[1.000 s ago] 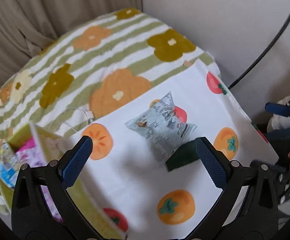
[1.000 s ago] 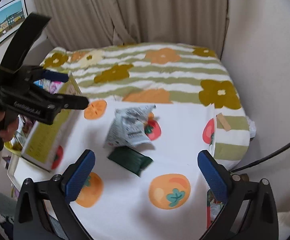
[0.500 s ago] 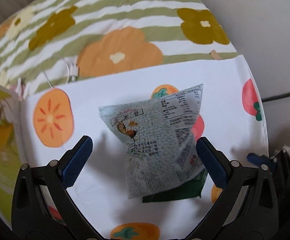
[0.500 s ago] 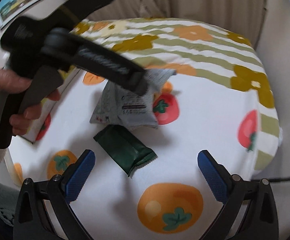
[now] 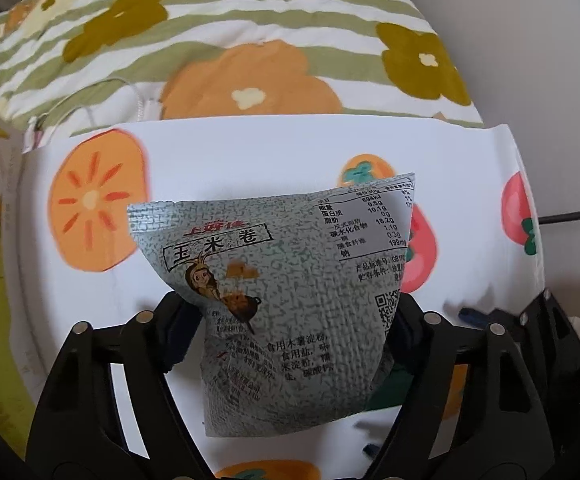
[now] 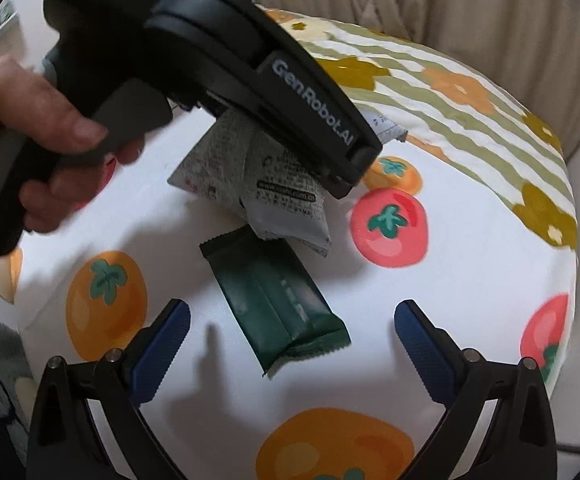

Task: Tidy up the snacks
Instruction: 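Grasp the grey corn-roll bag with the left tool while the right tool grasps the dark green bar, then carry the grey bag and green bar into the box and open both tools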

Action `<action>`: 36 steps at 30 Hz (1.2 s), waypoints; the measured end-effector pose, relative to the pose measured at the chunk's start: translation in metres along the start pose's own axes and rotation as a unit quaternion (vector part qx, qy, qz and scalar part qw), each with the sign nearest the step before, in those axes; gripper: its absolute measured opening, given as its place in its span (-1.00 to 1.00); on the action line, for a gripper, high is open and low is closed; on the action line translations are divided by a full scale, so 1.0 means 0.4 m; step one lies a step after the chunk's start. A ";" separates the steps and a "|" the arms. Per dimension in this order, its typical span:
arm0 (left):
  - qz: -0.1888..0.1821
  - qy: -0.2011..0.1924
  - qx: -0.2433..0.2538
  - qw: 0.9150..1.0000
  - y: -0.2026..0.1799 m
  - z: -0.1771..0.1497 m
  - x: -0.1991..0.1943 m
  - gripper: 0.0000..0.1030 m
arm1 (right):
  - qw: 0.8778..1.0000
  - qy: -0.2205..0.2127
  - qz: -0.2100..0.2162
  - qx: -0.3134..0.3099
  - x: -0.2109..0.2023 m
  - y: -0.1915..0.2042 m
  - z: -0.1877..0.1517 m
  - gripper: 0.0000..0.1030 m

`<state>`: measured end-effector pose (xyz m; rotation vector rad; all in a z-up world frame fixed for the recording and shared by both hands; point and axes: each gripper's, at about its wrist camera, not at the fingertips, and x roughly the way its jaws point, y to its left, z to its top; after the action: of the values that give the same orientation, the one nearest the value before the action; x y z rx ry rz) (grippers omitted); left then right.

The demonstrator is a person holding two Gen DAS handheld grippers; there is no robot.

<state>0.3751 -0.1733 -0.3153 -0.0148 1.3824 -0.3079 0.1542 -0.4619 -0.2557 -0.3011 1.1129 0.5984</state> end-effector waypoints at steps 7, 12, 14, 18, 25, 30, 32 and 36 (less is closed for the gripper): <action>0.021 -0.017 -0.040 0.999 0.096 -0.040 -0.059 0.42 | 0.998 0.017 -0.004 -0.062 0.041 0.011 0.021 0.73; 0.024 -0.021 -0.056 0.998 0.134 -0.073 -0.074 0.42 | 0.996 0.020 0.010 -0.084 0.059 0.012 0.022 0.44; 0.023 -0.020 -0.060 0.998 0.140 -0.083 -0.076 0.42 | 0.996 0.016 0.014 -0.088 0.059 0.018 0.026 0.32; 0.022 -0.018 -0.061 0.998 0.141 -0.103 -0.077 0.42 | 0.996 0.009 0.019 -0.091 0.060 0.019 0.031 0.02; 0.021 -0.016 -0.063 0.998 0.138 -0.131 -0.073 0.40 | 0.997 -0.001 0.012 -0.075 0.059 0.024 0.034 -0.17; 0.022 -0.030 -0.054 0.998 0.124 -0.134 -0.110 0.40 | 0.999 -0.005 0.013 -0.045 0.041 0.023 0.040 -0.17; 0.021 -0.040 -0.050 0.998 0.114 -0.133 -0.138 0.40 | 0.999 -0.010 0.007 -0.032 0.016 0.021 0.041 -0.17; 0.016 -0.069 -0.039 0.997 0.095 -0.132 -0.221 0.40 | 1.000 -0.030 -0.004 -0.003 -0.068 0.021 0.044 -0.18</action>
<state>0.3181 -0.1083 -0.2476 -0.0769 1.2551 -0.2207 0.1541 -0.4543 -0.2232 -0.2913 1.0527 0.6013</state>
